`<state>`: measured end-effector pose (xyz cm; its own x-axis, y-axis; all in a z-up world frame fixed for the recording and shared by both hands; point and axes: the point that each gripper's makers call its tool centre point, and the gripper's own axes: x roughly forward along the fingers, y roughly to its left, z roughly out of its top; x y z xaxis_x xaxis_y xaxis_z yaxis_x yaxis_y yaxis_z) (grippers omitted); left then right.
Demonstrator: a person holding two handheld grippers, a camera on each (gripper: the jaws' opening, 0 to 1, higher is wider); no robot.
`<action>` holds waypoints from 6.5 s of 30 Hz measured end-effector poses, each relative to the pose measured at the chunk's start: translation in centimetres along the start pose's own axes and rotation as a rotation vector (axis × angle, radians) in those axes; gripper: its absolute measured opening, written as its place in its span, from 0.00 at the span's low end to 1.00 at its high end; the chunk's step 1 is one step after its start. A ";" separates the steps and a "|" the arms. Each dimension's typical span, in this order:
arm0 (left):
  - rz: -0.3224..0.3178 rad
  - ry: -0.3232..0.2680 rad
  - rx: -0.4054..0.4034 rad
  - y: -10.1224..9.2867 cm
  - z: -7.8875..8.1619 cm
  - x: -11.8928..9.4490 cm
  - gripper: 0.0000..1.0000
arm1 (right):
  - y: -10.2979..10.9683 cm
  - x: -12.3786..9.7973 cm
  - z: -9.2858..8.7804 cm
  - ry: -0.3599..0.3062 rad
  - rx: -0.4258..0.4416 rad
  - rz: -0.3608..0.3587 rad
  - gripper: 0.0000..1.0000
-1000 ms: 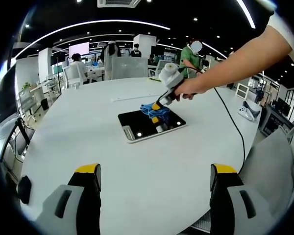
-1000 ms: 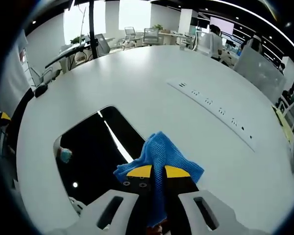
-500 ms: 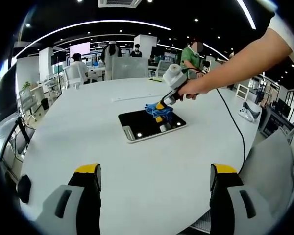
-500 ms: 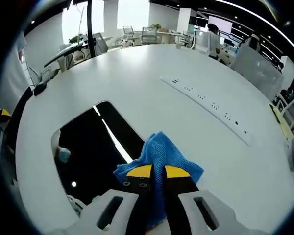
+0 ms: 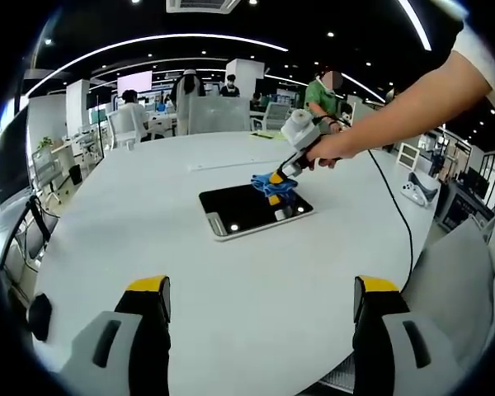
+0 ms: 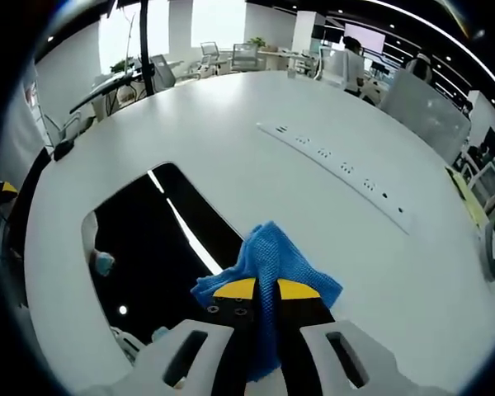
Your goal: Wipe the mirror surface with the cleaning cloth until all visible marks leave the cleaned area.
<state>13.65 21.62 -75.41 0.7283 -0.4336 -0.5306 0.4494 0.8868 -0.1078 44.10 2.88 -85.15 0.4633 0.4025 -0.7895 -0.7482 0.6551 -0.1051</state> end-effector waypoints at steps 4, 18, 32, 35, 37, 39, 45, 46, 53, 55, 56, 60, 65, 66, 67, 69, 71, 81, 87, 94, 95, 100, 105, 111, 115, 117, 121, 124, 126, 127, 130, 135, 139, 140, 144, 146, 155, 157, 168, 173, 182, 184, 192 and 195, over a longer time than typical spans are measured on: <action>-0.001 -0.001 0.001 0.0 0.0 0.0 0.93 | -0.2 -0.3 -0.1 0.004 -0.008 0.002 0.03; -0.001 -0.002 0.000 -0.1 0.1 -0.1 0.93 | -1.0 -0.6 -0.9 0.006 0.022 -0.009 0.03; -0.001 -0.008 0.000 -0.1 0.4 0.0 0.93 | -0.5 -1.2 -1.9 0.011 0.044 0.004 0.03; -0.002 -0.014 0.000 -0.2 0.6 0.1 0.93 | -0.5 -1.2 -1.8 0.011 0.038 0.007 0.03; -0.004 -0.014 0.001 -0.2 0.6 0.1 0.93 | -0.4 -1.3 -1.9 0.010 0.038 0.011 0.03; -0.005 -0.014 0.002 -0.3 0.7 0.1 0.93 | 0.0 -1.5 -2.1 0.010 0.036 0.015 0.03; -0.009 -0.013 0.004 -0.4 0.6 0.1 0.93 | 1.5 -2.2 -2.6 0.001 0.026 0.025 0.03; -0.010 -0.014 0.004 -0.4 0.6 0.1 0.93 | 1.6 -2.2 -2.6 -0.002 0.019 0.026 0.03; -0.011 -0.018 0.005 -0.5 0.8 0.1 0.93 | 1.7 -2.1 -2.4 -0.007 0.016 0.033 0.03; -0.011 -0.019 0.005 -0.5 0.8 0.1 0.93 | 1.7 -2.1 -2.4 -0.006 0.016 0.035 0.03; -0.010 -0.020 0.005 -0.4 0.8 0.1 0.93 | 1.6 -2.1 -2.4 -0.005 0.014 0.036 0.03; -0.009 -0.020 0.002 -0.4 0.7 0.0 0.93 | 1.7 -2.1 -2.5 -0.008 0.013 0.038 0.03; -0.007 -0.022 -0.001 -0.4 0.7 0.0 0.92 | 1.8 -2.1 -2.5 -0.003 0.004 0.032 0.03; -0.007 -0.022 -0.002 -0.4 0.7 0.0 0.92 | 1.8 -2.1 -2.5 -0.002 0.003 0.031 0.03; -0.005 -0.023 -0.002 -0.3 0.7 0.0 0.92 | 1.9 -2.2 -2.4 -0.002 -0.001 0.030 0.03; -0.006 -0.024 -0.005 -0.3 0.6 0.0 0.92 | 2.6 -2.2 -2.0 -0.007 -0.011 0.045 0.03; -0.005 -0.024 -0.004 -0.3 0.6 0.0 0.92 | 2.9 -2.1 -1.9 -0.001 -0.038 0.046 0.03; -0.002 -0.026 -0.010 -0.3 0.5 -0.1 0.92 | 3.5 -1.6 -1.2 -0.007 -0.039 0.055 0.03; 0.003 -0.028 -0.013 -0.1 0.5 -0.3 0.92 | 3.7 -1.5 -0.8 -0.009 -0.044 0.063 0.03; 0.004 -0.027 -0.013 0.0 0.4 -0.3 0.92 | 4.2 -1.1 -0.6 -0.011 -0.058 0.070 0.03; 0.005 -0.029 -0.014 0.0 0.4 -0.3 0.92 | 4.2 -1.1 -0.6 -0.011 -0.056 0.070 0.03; 0.007 -0.027 -0.014 0.0 0.3 -0.4 0.92 | 4.3 -1.0 -0.3 -0.013 -0.063 0.073 0.03; 0.009 -0.027 -0.020 0.1 0.4 -0.5 0.92 | 4.2 -0.7 -0.1 -0.012 -0.059 0.075 0.03; 0.009 -0.025 -0.016 0.2 0.3 -0.5 0.92 | 4.6 -0.3 0.3 -0.018 -0.061 0.084 0.03; 0.008 -0.026 -0.015 0.1 0.4 -0.4 0.92 | 4.8 -0.1 0.5 -0.019 -0.064 0.087 0.03; 0.008 -0.026 -0.014 0.2 0.4 -0.4 0.92 | 5.0 0.0 0.6 -0.021 -0.065 0.088 0.03; 0.009 -0.024 -0.011 0.1 0.4 -0.5 0.92 | 5.2 0.1 0.8 -0.021 -0.068 0.090 0.03; 0.011 -0.025 -0.014 0.2 0.2 -0.6 0.92 | 5.5 0.1 0.9 -0.020 -0.070 0.092 0.03; 0.011 -0.024 -0.013 0.2 0.2 -0.6 0.92 | 5.6 0.1 1.0 -0.020 -0.072 0.093 0.03; 0.010 -0.024 -0.013 0.2 0.2 -0.6 0.92 | 5.6 0.1 1.0 -0.020 -0.073 0.093 0.03; 0.010 -0.025 -0.014 0.3 0.3 -0.6 0.92 | 5.9 0.3 1.2 -0.020 -0.076 0.095 0.03; 0.012 -0.029 -0.013 0.4 0.4 -0.6 0.92 | 6.2 0.5 1.5 -0.021 -0.074 0.098 0.03; 0.011 -0.028 -0.013 0.4 0.4 -0.6 0.92 | 6.5 0.7 1.8 -0.022 -0.077 0.100 0.03; 0.011 -0.028 -0.015 0.4 0.4 -0.6 0.92 | 6.6 0.7 1.9 -0.023 -0.076 0.101 0.03; 0.013 -0.028 -0.018 0.4 0.3 -0.7 0.92 | 7.1 0.7 2.2 -0.025 -0.079 0.105 0.03; 0.013 -0.028 -0.018 0.5 0.3 -0.7 0.92 | 7.2 0.7 2.4 -0.026 -0.079 0.106 0.03; 0.018 -0.031 -0.021 0.6 0.3 -0.8 0.92 | 7.6 1.0 2.9 -0.028 -0.078 0.111 0.03; 0.019 -0.031 -0.022 0.7 0.3 -0.8 0.92 | 7.7 1.1 3.0 -0.029 -0.078 0.111 0.03; 0.020 -0.027 -0.021 0.6 0.1 -0.9 0.91 | 8.2 1.3 3.3 -0.035 -0.069 0.114 0.03; 0.022 -0.030 -0.023 0.7 0.2 -0.9 0.91 | 8.6 1.3 3.6 -0.039 -0.069 0.121 0.03; 0.026 -0.030 -0.028 0.8 0.1 -1.0 0.91 | 9.3 1.7 4.3 -0.041 -0.069 0.126 0.03; 0.026 -0.030 -0.027 0.8 0.1 -1.0 0.91 | 9.6 1.5 4.2 -0.041 -0.068 0.124 0.03; 0.026 -0.030 -0.027 0.9 0.1 -1.1 0.91 | 10.0 2.0 4.7 -0.041 -0.073 0.131 0.03; 0.029 -0.034 -0.028 1.0 0.2 -1.2 0.91 | 10.2 2.0 4.9 -0.040 -0.074 0.131 0.03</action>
<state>13.34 23.03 -74.68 0.7583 -0.4124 -0.5048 0.4138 0.9029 -0.1162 39.66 13.50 -84.87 0.3766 0.5079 -0.7747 -0.8358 0.5469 -0.0477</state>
